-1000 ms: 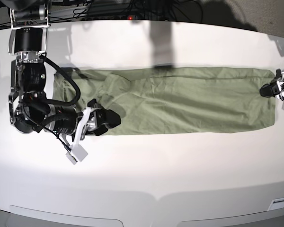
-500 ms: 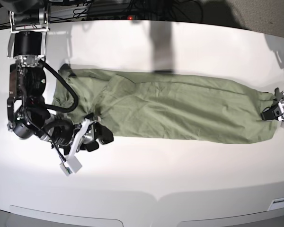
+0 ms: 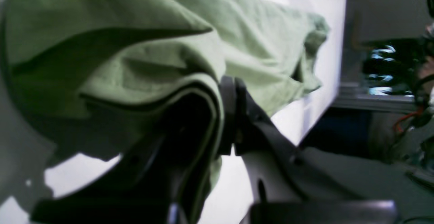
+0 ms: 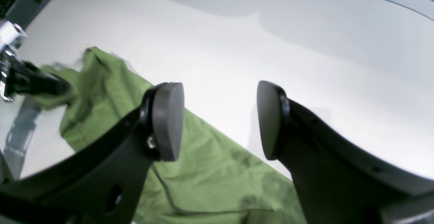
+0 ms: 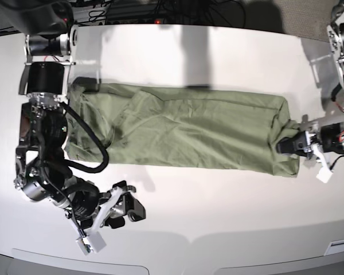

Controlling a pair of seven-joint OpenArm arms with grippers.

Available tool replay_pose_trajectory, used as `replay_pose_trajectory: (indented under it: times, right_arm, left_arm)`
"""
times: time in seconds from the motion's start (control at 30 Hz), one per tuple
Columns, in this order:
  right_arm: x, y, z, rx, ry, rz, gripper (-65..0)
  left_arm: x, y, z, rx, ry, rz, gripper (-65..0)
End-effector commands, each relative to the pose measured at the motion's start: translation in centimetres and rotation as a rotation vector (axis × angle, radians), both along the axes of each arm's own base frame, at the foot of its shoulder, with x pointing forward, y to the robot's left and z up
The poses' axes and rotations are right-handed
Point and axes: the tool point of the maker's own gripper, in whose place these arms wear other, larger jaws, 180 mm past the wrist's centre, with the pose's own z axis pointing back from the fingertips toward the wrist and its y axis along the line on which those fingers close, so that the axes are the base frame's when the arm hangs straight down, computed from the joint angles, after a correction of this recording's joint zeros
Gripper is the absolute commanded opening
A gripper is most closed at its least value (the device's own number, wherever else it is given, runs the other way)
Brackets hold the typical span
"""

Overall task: Fold the T-shirt properly
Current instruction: 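Fold the strip end with the left gripper toward the right gripper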

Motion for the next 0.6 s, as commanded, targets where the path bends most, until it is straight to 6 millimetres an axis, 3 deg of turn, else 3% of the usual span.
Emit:
replay_pose_trajectory:
  times: [0.0,0.2,0.47,0.57]
  right_arm:
    - [0.8,0.5,2.2,0.021,-0.068,0.004,-30.7]
    - [1.2,1.3,1.6,-0.014,-0.068,-0.021,-30.7]
    - [1.2,1.3,1.6,-0.015,-0.068,-0.021,-30.7]
    - [1.2,1.3,1.6,-0.014,-0.069,-0.021,-30.7]
  left_arm:
    - [1.8,-0.1,2.5,-0.013,-0.080,0.003,-65.0]
    - [2.6,-6.2,3.9,-0.107,-0.136,-0.054,-65.0]
    - [-1.3,-12.4,0.3,-0.227,-0.030,-0.092,-65.0]
    - [-2.2,-14.4,-0.1,-0.270,-0.009,-0.102,-65.0]
